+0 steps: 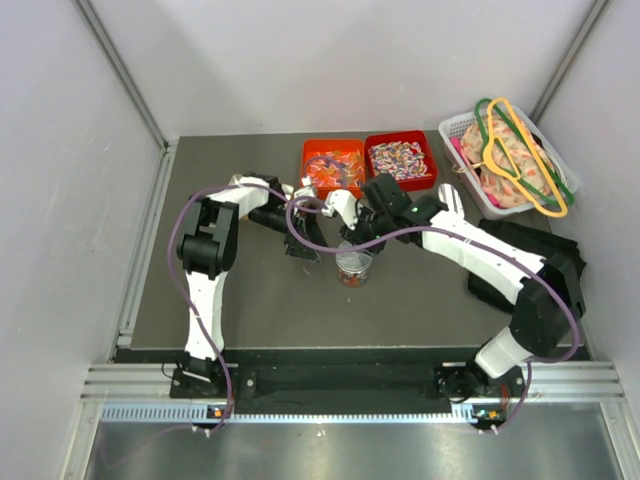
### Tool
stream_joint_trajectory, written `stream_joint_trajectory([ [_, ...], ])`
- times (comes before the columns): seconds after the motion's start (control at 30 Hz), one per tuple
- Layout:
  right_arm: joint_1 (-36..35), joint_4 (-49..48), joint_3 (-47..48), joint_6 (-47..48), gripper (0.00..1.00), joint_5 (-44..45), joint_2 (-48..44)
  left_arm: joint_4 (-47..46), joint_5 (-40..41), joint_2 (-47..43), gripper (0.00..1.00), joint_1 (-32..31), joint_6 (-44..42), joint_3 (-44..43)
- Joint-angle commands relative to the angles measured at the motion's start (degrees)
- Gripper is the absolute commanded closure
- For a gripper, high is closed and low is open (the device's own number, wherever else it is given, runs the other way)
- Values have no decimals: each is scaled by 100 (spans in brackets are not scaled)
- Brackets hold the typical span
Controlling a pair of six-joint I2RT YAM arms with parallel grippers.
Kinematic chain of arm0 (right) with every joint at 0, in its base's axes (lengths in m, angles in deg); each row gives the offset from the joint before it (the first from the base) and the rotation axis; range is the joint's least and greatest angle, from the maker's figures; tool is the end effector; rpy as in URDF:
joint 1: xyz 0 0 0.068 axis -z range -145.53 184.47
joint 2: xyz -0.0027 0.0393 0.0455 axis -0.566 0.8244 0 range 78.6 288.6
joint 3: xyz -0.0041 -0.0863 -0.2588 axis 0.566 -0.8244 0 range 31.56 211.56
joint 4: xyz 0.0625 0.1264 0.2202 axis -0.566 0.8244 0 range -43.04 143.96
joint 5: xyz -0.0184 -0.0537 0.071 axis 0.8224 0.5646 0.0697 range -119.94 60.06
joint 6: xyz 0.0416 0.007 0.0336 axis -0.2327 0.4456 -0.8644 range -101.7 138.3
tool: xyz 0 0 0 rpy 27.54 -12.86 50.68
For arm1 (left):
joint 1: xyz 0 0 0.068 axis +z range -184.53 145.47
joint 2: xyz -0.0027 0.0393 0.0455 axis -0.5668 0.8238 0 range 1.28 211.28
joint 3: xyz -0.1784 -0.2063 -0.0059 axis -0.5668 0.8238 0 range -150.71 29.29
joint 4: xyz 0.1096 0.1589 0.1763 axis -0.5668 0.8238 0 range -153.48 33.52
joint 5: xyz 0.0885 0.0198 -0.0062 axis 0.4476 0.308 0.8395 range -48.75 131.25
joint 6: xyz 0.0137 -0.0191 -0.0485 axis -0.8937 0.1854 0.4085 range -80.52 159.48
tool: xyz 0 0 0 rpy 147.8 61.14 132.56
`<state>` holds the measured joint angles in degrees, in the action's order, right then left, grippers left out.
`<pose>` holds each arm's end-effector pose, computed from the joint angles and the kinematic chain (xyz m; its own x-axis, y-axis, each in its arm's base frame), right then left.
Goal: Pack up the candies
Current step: Close the bottle lid on the packing bottle.
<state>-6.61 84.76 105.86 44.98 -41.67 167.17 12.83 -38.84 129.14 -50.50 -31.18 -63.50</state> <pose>0.2459 0.2241 0.2893 -0.2001 -0.7576 -0.6212 -0.9260 0.3534 -0.1326 0.3633 -0.1404 0.1557 -0.5776 0.3341 -0.7448 0.7460 -0.1542 -0.6478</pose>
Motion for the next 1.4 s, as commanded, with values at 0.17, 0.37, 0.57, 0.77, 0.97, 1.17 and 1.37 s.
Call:
stream_joint_trajectory([
  [0.17,39,-510,-153,-57,68,21,371,1000,-191,-340,1,-12,-247,15],
  [0.37,30,-537,-258,-84,69,4,397,1000,-164,-375,1,-3,-405,42],
  [0.57,30,-397,-127,-84,68,-5,266,991,-112,-340,1,-12,-537,-28],
  [0.77,39,165,374,180,37,-119,-103,526,46,-427,1,-3,-424,-99],
  [0.97,39,570,779,330,11,-277,-270,-3714,1176,-1557,1,-178,2735,1076],
  [1.17,30,483,612,373,3,-295,-192,-5399,1777,-2308,1,-381,3866,2160],
  [1.37,30,430,603,443,1,-304,45,-6576,2516,-2748,1,-759,4085,3047],
])
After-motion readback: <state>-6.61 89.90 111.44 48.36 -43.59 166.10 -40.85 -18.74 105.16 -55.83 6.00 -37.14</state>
